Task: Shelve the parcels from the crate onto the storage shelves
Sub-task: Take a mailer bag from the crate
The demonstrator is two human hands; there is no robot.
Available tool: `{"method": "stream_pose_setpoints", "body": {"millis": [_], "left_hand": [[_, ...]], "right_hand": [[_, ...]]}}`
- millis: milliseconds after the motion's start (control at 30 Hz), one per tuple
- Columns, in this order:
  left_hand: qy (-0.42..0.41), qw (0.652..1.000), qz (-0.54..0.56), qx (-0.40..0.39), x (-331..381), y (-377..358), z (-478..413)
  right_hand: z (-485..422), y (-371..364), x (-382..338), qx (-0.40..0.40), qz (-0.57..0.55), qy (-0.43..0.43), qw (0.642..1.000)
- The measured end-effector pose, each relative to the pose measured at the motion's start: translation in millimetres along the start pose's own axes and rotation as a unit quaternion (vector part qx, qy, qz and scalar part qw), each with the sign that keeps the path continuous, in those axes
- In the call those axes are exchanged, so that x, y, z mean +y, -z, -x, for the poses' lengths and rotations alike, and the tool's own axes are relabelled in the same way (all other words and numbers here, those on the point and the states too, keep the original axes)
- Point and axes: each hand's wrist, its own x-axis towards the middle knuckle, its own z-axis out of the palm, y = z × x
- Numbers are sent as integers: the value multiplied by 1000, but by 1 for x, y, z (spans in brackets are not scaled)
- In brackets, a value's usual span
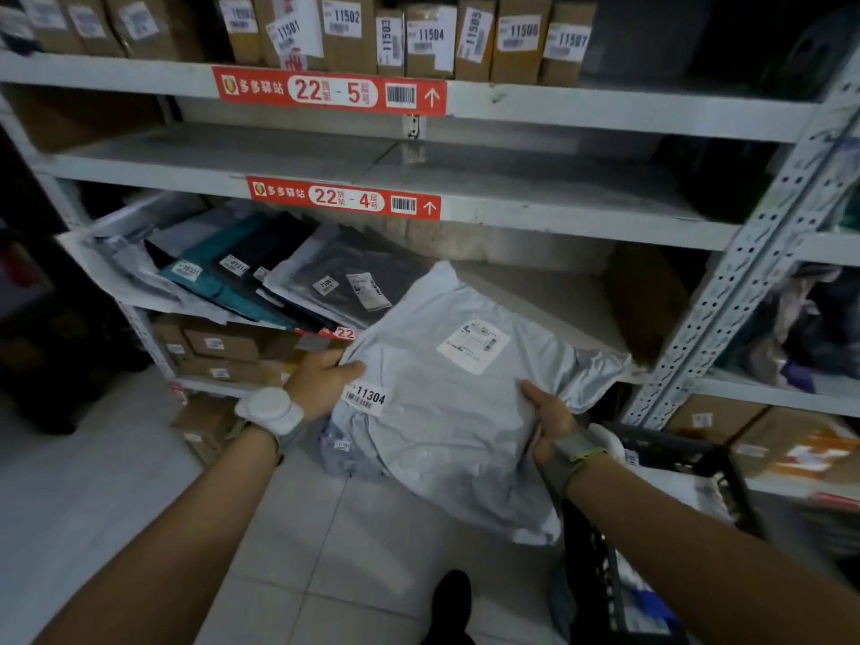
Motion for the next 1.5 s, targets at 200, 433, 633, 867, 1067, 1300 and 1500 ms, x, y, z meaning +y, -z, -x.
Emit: {"method": "stream_pose_setpoints", "body": {"millis": [200, 433, 633, 867, 1067, 1300, 1500], "left_hand": [[46, 997, -65, -18, -27, 2, -65], [85, 991, -99, 11, -30, 7, -197], [109, 982, -150, 25, -33, 11, -312], [117, 974, -173, 86, -36, 13, -402], [96, 963, -227, 107, -51, 21, -424], [53, 961, -262, 70, -73, 50, -424], [-107, 927, -330, 144, -74, 42, -399]], "right_hand": [[-80, -35, 4, 15, 21, -17, 1000], [-197, -103, -33, -32, 49, -69, 996], [-309, -168, -58, -68, 51, -64, 994], [-418, -223, -68, -97, 97, 31, 990], [-457, -229, -40, 139, 519, 129, 834], [-432, -238, 0, 207, 620, 236, 719], [-435, -239, -29, -31, 569, 132, 811]]}}
